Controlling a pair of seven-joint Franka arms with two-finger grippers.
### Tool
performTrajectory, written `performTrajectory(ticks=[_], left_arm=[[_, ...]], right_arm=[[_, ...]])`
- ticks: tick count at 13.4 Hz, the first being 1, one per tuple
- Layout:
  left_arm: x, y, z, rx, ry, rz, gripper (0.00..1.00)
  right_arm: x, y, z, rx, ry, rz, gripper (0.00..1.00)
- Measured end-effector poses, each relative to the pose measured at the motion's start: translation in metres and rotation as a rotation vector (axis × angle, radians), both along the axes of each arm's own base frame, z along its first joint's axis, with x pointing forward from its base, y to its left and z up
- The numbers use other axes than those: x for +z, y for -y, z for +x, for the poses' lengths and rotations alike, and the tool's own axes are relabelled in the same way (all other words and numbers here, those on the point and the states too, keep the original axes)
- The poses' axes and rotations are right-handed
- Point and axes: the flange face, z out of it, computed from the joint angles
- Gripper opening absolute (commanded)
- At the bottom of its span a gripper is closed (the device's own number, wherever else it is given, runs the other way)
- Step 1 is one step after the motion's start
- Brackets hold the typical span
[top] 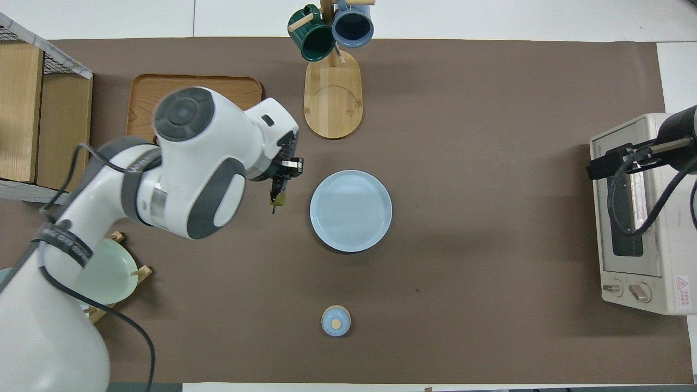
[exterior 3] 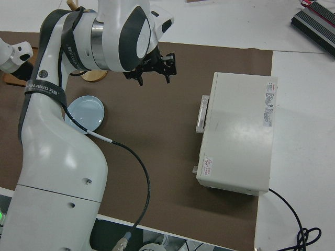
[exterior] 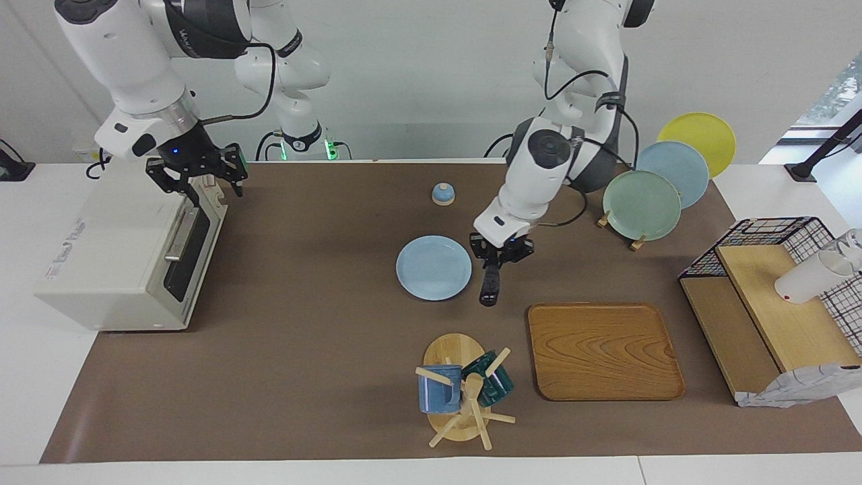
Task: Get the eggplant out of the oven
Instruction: 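Carry the eggplant with the left gripper onto the wooden tray and release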
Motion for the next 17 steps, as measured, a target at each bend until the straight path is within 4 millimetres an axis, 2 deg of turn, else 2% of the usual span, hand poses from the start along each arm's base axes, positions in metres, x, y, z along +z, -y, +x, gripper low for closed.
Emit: performTrajectory(ticks=[2, 4, 5, 7, 9, 11, 12, 15, 17], left_arm=[[0.007, -0.057, 0.03, 0.039, 0.005, -0.009, 0.0], [-0.006, -0.107, 0.05, 0.089, -0.005, -0.006, 0.0], [-0.013, -0.125, 0.061, 0.11, -0.01, -0.006, 0.0], [-0.036, -0.147, 0.086, 0.14, -0.016, -0.006, 0.0], [-0.068, -0.16, 0.109, 0.166, 0.001, -0.008, 0.0], [-0.096, -0.169, 0.122, 0.165, 0.033, -0.003, 0.0], [-0.1, -0.17, 0.123, 0.163, 0.038, -0.003, 0.99], [-0.096, -0.172, 0.125, 0.156, 0.042, 0.0, 1.0], [-0.09, -0.176, 0.127, 0.157, 0.03, 0.001, 1.0]], right_arm=[[-0.004, 0.006, 0.003, -0.017, -0.008, -0.001, 1.0], [-0.01, 0.022, 0.003, -0.048, -0.02, -0.001, 1.0], [-0.015, 0.033, 0.002, -0.067, -0.032, 0.0, 1.0], [-0.026, 0.049, -0.003, -0.097, -0.055, 0.001, 1.0], [-0.029, 0.05, -0.005, -0.099, -0.055, 0.002, 1.0], [-0.024, 0.051, -0.001, -0.1, -0.015, -0.003, 1.0], [-0.023, 0.052, 0.0, -0.1, -0.006, -0.009, 1.0], [-0.015, 0.054, -0.001, -0.1, 0.008, -0.018, 1.0], [-0.014, 0.062, -0.003, -0.115, 0.008, -0.02, 1.0]])
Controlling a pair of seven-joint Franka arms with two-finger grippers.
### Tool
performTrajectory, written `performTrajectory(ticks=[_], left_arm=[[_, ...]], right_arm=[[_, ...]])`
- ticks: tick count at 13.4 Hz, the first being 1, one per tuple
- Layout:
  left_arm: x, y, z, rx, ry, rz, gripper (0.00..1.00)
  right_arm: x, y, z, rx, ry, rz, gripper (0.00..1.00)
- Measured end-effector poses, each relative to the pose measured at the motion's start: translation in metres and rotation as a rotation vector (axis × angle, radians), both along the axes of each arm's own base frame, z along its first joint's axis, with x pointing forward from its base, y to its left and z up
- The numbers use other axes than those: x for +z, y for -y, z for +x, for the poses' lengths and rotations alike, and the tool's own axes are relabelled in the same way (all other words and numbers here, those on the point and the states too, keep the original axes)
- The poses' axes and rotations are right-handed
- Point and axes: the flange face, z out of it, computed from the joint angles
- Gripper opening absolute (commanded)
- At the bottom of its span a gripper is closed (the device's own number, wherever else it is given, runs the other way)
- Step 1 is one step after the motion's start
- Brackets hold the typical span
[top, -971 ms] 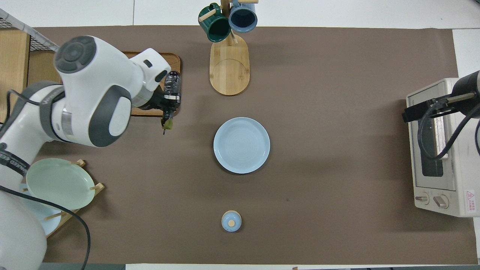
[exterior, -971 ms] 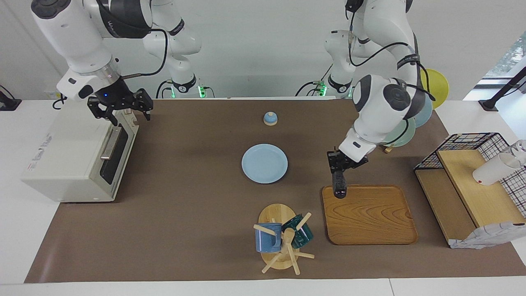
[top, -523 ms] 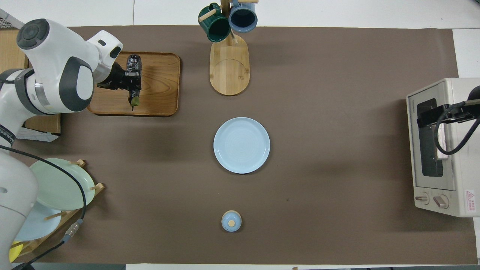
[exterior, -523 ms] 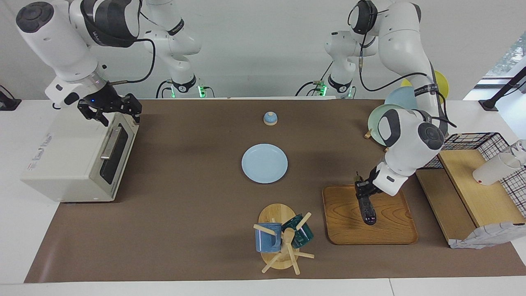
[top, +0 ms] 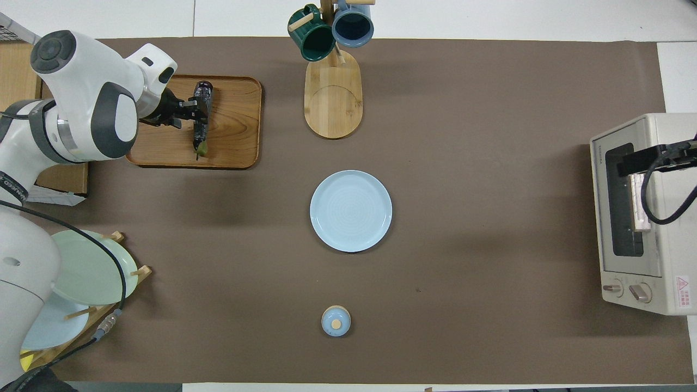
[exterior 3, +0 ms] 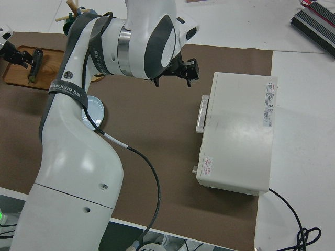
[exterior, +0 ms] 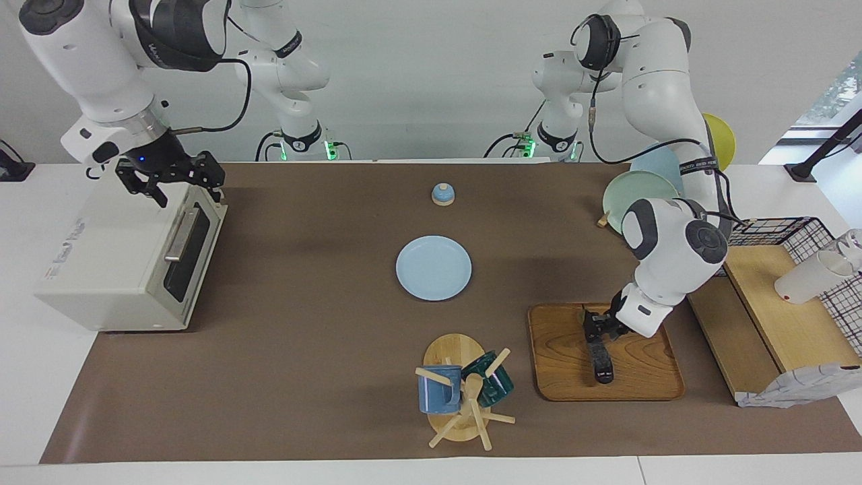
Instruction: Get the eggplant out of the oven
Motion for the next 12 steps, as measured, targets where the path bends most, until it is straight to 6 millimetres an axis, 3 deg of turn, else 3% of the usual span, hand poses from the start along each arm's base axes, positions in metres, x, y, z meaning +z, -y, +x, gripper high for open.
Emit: performTrajectory(ticks=[2, 4, 9, 12], left_arm=[[0.027, -0.011, 0.001, 0.009, -0.005, -0.003, 1.0], [0.079, -0.024, -0.009, 0.014, -0.015, -0.003, 1.0], [0.23, -0.048, -0.083, -0.008, -0.042, 0.068, 1.0], [0.279, -0.051, -0.128, -0.02, -0.083, 0.083, 1.0]], right_arm=[[0.0, 0.008, -0.001, -0.014, 0.0, 0.0, 1.0], [0.0, 0.009, -0.001, -0.016, 0.0, 0.0, 1.0], [0.0, 0.005, -0.001, -0.01, 0.0, 0.0, 1.0], [0.0, 0.005, -0.001, -0.01, 0.0, 0.0, 1.0]])
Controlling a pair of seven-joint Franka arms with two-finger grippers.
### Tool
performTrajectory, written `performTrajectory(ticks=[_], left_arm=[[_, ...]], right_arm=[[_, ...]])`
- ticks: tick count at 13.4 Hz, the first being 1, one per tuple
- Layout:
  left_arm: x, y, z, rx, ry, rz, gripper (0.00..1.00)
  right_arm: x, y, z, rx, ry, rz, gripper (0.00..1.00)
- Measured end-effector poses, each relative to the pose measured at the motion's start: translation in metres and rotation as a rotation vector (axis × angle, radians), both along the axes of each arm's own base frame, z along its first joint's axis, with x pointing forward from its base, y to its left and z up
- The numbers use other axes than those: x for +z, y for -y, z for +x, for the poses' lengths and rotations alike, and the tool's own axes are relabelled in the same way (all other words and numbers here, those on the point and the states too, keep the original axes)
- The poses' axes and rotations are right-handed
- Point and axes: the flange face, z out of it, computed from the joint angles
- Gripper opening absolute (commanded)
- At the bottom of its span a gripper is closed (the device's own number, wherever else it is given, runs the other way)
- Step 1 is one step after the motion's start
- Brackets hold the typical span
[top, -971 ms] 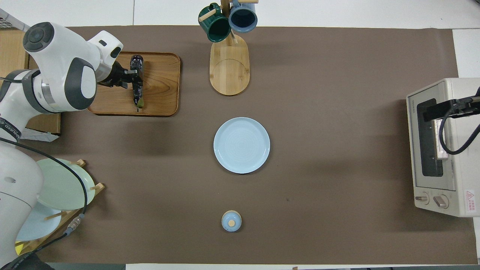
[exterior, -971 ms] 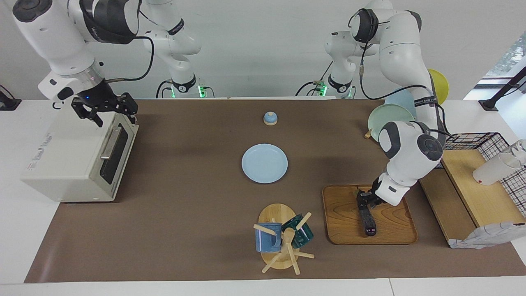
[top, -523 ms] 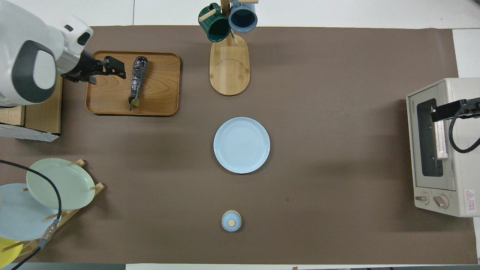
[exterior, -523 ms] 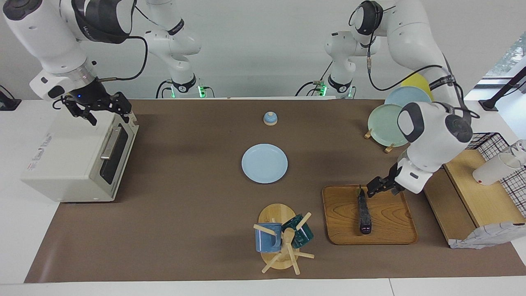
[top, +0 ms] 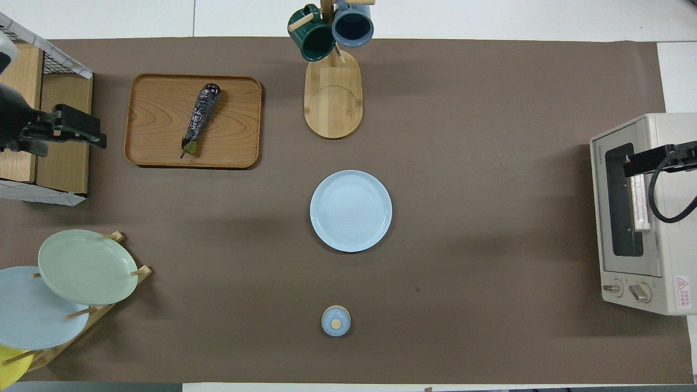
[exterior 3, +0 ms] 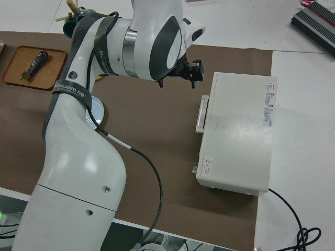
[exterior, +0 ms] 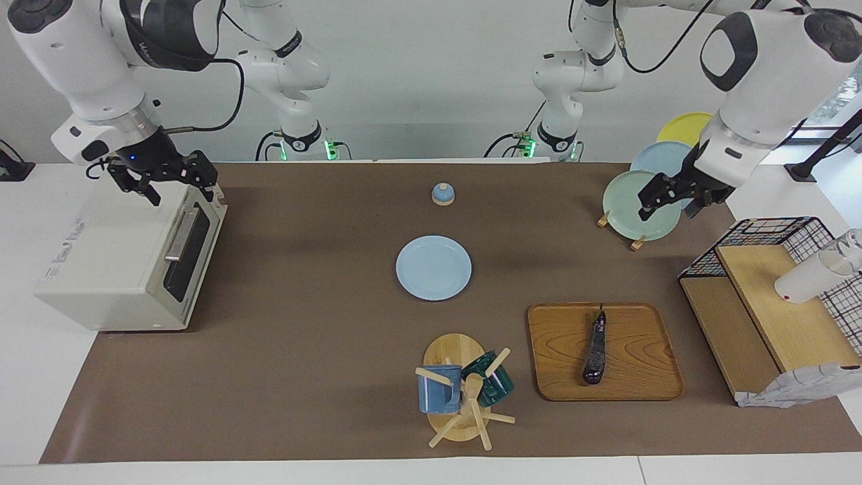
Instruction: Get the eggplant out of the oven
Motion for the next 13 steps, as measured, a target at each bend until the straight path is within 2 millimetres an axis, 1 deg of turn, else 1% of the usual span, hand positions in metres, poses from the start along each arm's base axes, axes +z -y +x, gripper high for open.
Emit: performTrajectory(ticks=[1, 2, 4, 6, 7, 8, 11, 13], left_arm=[[0.004, -0.001, -0.01, -0.001, -0.012, 0.004, 1.0], [0.002, -0.002, -0.019, -0.001, -0.026, 0.006, 1.0], [-0.017, -0.005, -0.035, 0.004, -0.075, 0.011, 1.0], [-0.032, -0.005, -0.042, 0.003, -0.104, 0.014, 1.0], [-0.034, -0.004, -0.043, 0.001, -0.115, 0.016, 1.0], [-0.033, -0.003, -0.044, -0.004, -0.124, 0.025, 1.0], [-0.011, -0.001, -0.047, -0.013, -0.11, 0.045, 1.0], [-0.005, -0.002, -0.046, -0.012, -0.096, 0.046, 1.0]], right_arm=[[0.0, 0.0, 0.0, 0.0, 0.0, 0.0, 1.0], [0.0, 0.0, 0.0, 0.0, 0.0, 0.0, 1.0], [0.0, 0.0, 0.0, 0.0, 0.0, 0.0, 1.0], [0.0, 0.0, 0.0, 0.0, 0.0, 0.0, 1.0], [0.0, 0.0, 0.0, 0.0, 0.0, 0.0, 1.0], [0.0, 0.0, 0.0, 0.0, 0.0, 0.0, 1.0], [0.0, 0.0, 0.0, 0.0, 0.0, 0.0, 1.0], [0.0, 0.0, 0.0, 0.0, 0.0, 0.0, 1.0]])
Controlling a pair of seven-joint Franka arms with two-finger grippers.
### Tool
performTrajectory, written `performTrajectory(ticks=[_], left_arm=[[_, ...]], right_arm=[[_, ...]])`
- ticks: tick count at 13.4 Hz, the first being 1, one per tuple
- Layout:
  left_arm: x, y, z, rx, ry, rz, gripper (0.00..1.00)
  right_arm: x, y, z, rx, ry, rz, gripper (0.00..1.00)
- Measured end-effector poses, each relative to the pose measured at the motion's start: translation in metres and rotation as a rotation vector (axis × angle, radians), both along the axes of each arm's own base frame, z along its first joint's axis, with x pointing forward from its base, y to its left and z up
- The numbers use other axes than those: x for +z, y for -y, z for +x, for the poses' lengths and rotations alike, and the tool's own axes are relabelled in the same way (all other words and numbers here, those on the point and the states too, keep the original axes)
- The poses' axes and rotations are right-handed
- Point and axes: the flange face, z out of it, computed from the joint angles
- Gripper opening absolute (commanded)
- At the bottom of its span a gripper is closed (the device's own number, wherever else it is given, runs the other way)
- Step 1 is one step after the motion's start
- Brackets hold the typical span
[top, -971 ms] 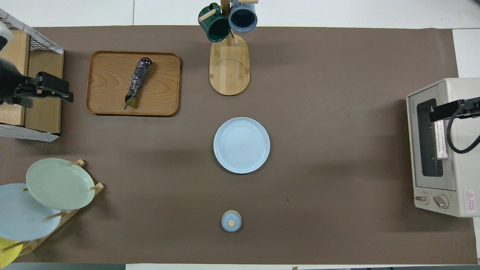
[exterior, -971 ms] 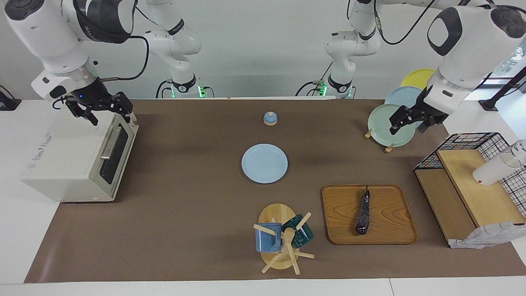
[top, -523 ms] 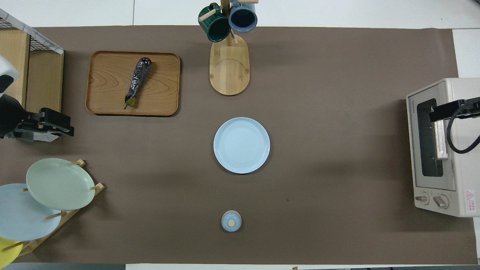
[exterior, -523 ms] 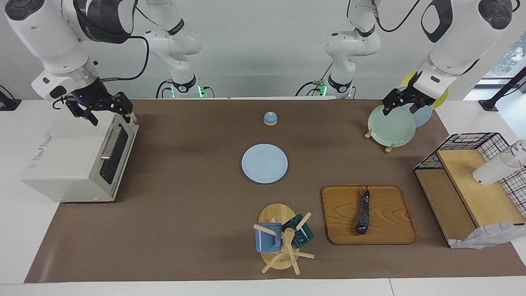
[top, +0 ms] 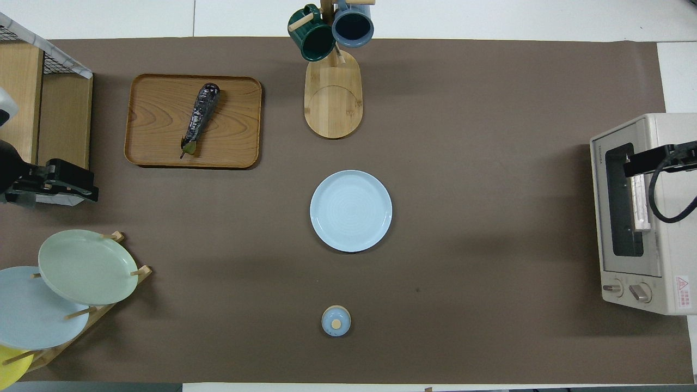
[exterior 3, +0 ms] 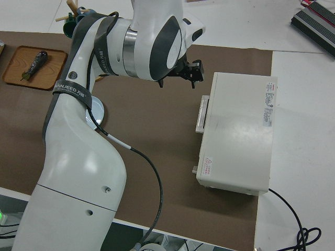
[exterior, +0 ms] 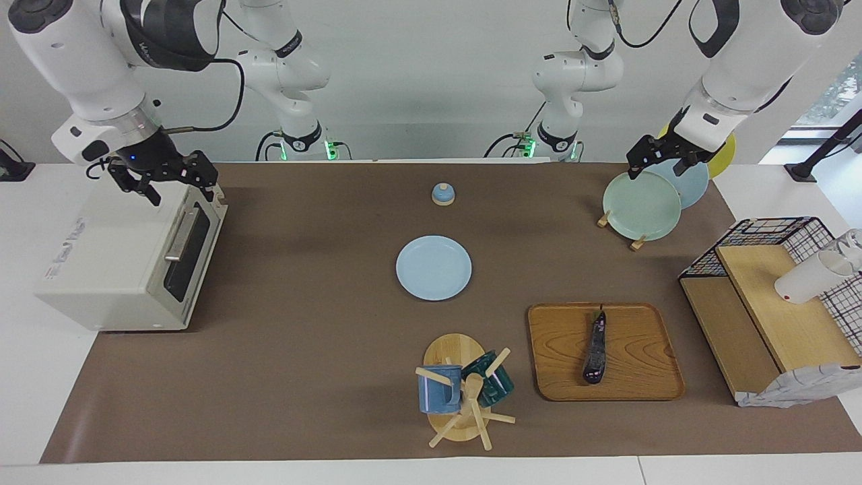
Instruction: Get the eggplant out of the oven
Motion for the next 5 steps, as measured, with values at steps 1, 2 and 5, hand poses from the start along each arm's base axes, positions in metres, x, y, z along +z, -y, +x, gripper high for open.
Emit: performTrajectory(ticks=[1, 2, 5], left_arm=[[0.0004, -0.0005, 0.0002, 0.001, 0.002, 0.0, 1.0], [0.0006, -0.0007, 0.0007, 0.001, 0.005, 0.0, 1.0], [0.0013, -0.0024, 0.004, 0.006, 0.026, -0.002, 1.0]], right_arm=[[0.0, 0.0, 0.0, 0.0, 0.0, 0.0, 1.0], [0.0, 0.0, 0.0, 0.0, 0.0, 0.0, 1.0], [0.0, 0.0, 0.0, 0.0, 0.0, 0.0, 1.0]])
